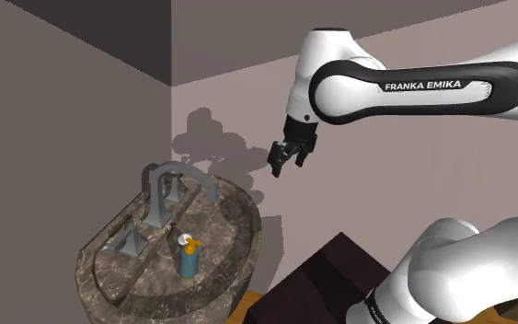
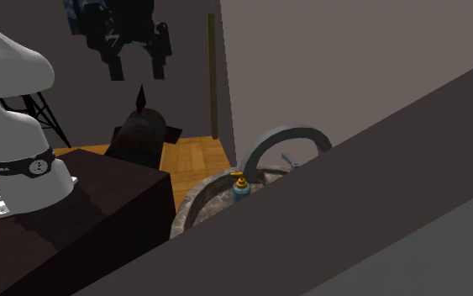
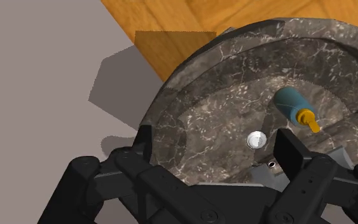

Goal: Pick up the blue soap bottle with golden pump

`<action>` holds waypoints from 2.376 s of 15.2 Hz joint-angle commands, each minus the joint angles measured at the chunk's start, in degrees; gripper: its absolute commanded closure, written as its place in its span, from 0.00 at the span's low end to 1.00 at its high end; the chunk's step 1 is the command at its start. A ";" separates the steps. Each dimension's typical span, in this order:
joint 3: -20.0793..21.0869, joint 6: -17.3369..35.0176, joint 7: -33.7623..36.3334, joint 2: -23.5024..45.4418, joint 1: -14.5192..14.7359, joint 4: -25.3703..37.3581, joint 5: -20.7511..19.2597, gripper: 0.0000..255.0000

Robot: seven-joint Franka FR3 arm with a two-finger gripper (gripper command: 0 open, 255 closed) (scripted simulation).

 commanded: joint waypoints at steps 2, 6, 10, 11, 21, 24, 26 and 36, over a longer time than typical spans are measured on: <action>1.97 4.75 2.51 4.93 0.40 -0.14 0.33 0.00; 4.88 10.45 6.54 12.29 0.97 0.95 0.11 0.00; 7.50 15.56 11.01 20.42 1.42 3.27 -1.34 0.00; 8.08 16.71 12.21 22.55 1.55 4.04 -1.92 0.00; 10.22 24.55 24.86 44.98 5.28 15.80 -10.97 0.00; 9.55 25.54 27.99 51.73 7.45 20.73 -13.56 0.00; 8.95 25.89 29.73 56.19 9.03 24.38 -14.97 0.00; 7.21 29.97 31.68 62.27 10.69 26.09 -17.43 0.00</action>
